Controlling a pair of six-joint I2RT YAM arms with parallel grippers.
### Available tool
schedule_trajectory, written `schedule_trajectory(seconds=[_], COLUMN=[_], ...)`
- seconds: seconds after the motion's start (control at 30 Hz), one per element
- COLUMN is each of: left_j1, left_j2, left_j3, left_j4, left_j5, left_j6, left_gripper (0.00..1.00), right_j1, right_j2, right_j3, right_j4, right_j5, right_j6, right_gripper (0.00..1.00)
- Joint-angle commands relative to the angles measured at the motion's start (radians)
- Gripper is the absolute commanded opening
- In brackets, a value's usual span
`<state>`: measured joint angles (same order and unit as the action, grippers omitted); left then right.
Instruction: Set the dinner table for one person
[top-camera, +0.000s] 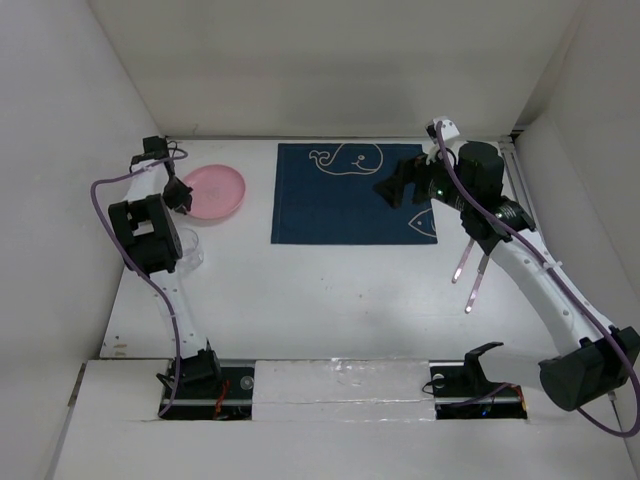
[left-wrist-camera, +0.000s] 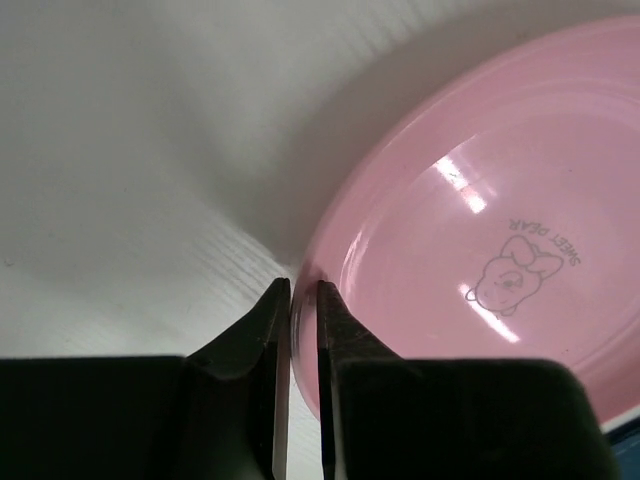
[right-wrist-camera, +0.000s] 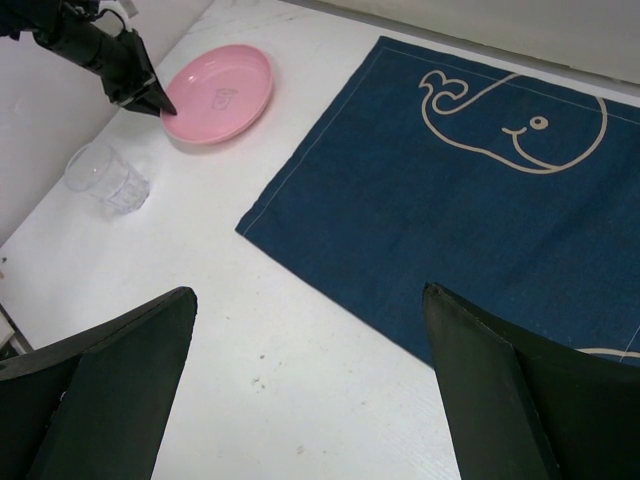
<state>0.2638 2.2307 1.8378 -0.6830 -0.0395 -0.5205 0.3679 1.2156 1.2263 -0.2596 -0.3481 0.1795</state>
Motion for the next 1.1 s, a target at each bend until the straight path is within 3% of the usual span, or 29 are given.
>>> schedule_trajectory(seconds=[0.0,0.27,0.6,0.73,0.8,1.07], left_j1=[0.005,0.005,-0.029,-0.052,-0.081,-0.282], left_j2=[-0.026,-0.149,-0.361,-0.443,-0.491,-0.49], left_j3=[0.035,0.075,0.138,0.082,0.028,-0.043], left_j4=[0.023,0.12,0.2,0.244,0.308,0.375], left_j5=[0.016,0.156,0.267,0.341,0.424,0.406], left_j6=[0.016,-0.004,-0.045,-0.085,-0.114,-0.168], left_gripper=[0.0,0.0,0.0,0.0,0.0,0.0], right_j1=[0.006,0.006,0.006,0.006,-0.004,-0.023], right_j2=[-0.033,-0.051,-0.146,-0.191,-0.208,-0.258], right_j3=[-0.013,-0.013,-0.031,-0.031,-0.031,-0.031], right_j4=[0.072,0.082,0.069,0.036,0.025,-0.02], right_j5=[-0.006,0.017,0.169,0.222,0.244,0.287], right_j6=[-0.012,0.009,0.041,0.06,0.071,0.08], right_gripper=[1.0,1.0,1.0,1.0,1.0,1.0])
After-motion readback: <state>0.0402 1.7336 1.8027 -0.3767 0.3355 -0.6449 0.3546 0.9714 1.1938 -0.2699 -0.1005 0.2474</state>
